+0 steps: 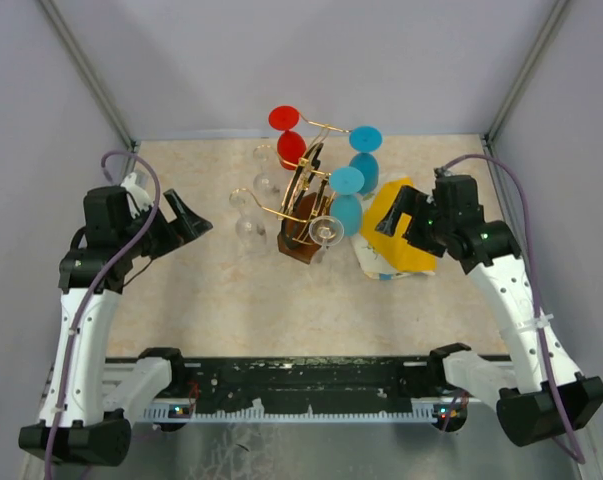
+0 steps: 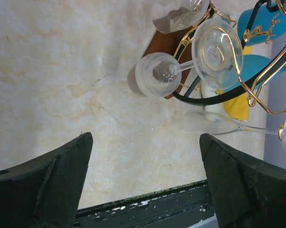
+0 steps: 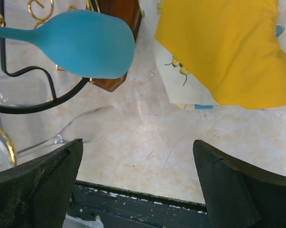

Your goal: Take the wine glass off the wine glass rack

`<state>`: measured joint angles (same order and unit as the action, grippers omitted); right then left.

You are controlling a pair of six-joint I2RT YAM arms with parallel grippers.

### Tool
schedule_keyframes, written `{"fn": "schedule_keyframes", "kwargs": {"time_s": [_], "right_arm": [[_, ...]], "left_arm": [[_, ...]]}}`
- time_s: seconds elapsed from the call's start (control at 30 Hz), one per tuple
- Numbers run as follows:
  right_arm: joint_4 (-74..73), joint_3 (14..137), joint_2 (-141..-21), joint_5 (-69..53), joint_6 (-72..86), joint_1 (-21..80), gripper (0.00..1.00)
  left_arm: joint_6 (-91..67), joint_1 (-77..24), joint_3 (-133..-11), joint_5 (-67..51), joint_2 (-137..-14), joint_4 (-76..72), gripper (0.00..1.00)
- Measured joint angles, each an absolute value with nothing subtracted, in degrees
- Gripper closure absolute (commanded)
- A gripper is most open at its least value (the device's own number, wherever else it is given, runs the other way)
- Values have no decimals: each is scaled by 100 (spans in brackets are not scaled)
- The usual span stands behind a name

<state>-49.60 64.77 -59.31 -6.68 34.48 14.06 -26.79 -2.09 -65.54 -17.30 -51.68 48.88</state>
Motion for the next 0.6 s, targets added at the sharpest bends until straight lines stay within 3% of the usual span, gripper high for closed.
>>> {"fn": "schedule_keyframes", "kwargs": {"time_s": [0.43, 0.6], "right_arm": [[-5468, 6685, -5754, -738, 3524, 1406, 1], [-5137, 6554, -6204, -1085, 3603, 1345, 1]], "left_arm": [[-2663, -209, -6490, -1852, -5190, 4897, 0], [-2672, -211, -6490, -1870, -5214, 4888, 0]]}}
